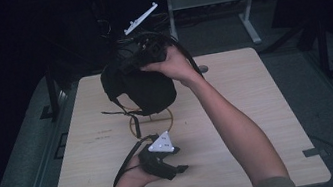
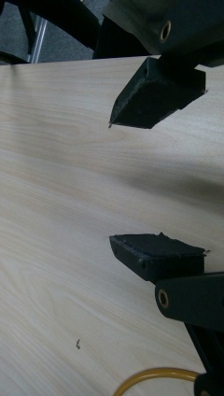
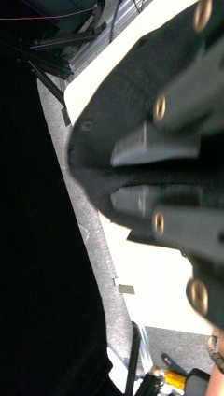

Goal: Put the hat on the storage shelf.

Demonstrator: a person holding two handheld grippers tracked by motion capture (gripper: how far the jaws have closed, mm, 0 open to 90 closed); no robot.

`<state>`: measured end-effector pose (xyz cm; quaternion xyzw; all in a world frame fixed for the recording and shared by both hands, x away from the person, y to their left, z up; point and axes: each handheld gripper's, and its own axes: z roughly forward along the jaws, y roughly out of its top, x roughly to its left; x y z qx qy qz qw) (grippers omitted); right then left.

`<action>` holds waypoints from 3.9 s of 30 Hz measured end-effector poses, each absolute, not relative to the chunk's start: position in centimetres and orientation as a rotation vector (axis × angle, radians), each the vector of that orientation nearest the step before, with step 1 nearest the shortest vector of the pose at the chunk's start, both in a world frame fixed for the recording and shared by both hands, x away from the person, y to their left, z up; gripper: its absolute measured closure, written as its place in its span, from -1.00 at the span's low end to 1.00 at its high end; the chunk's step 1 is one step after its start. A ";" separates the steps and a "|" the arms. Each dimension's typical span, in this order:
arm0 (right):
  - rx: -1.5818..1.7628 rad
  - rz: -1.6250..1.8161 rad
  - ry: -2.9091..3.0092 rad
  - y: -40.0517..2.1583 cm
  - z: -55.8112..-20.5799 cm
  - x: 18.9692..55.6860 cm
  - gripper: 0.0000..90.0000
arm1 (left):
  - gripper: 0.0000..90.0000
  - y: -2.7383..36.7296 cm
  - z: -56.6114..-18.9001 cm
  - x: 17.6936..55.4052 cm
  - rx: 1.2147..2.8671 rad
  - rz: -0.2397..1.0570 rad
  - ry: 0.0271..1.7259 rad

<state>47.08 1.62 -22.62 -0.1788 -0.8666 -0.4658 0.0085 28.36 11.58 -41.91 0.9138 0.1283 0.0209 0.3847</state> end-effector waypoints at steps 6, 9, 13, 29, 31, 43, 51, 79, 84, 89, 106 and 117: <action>-0.602 -1.444 -2.709 0.9 -22.5 46.9 0.09 | -0.22 11.7 -42.0 28.3 2.332 0.053 0.338; -0.601 -1.460 -2.737 0.2 -22.5 46.8 0.05 | -0.22 11.8 -42.0 28.3 2.335 0.063 0.343; -0.626 -1.489 -2.721 -1.3 -22.4 46.5 0.00 | -0.23 11.9 -42.1 28.4 2.333 0.069 0.350; -0.672 -1.527 -2.694 -6.3 -23.3 45.0 -0.27 | -0.26 12.3 -42.1 28.5 2.348 0.093 0.369; -0.673 -1.531 -2.686 -6.9 -23.4 44.7 -0.31 | -0.26 12.2 -42.2 28.4 2.353 0.097 0.373; -0.751 -1.529 -2.693 -11.0 -24.8 43.4 -0.39 | -0.31 12.4 -42.5 28.6 2.352 0.109 0.387; -0.804 -1.542 -2.672 -13.5 -25.8 42.9 -0.41 | -0.32 12.4 -42.4 28.5 2.347 0.120 0.382; -0.965 -1.569 -2.605 -20.7 -29.9 40.2 -0.46 | -0.38 11.8 -42.7 28.2 2.364 0.143 0.370; -0.984 -1.550 -2.609 -21.5 -30.5 39.8 -0.47 | -0.38 11.9 -42.5 28.1 2.367 0.150 0.363; -1.005 -1.550 -2.601 -22.3 -31.2 39.3 -0.47 | -0.37 12.0 -42.5 28.2 2.376 0.138 0.368; -1.070 -1.522 -2.572 -25.1 -33.5 37.8 -0.48 | -0.38 12.1 -42.4 28.1 2.350 0.142 0.394; -1.111 -1.493 -2.558 -26.6 -35.7 36.8 -0.50 | -0.38 12.4 -42.5 28.2 2.340 0.143 0.410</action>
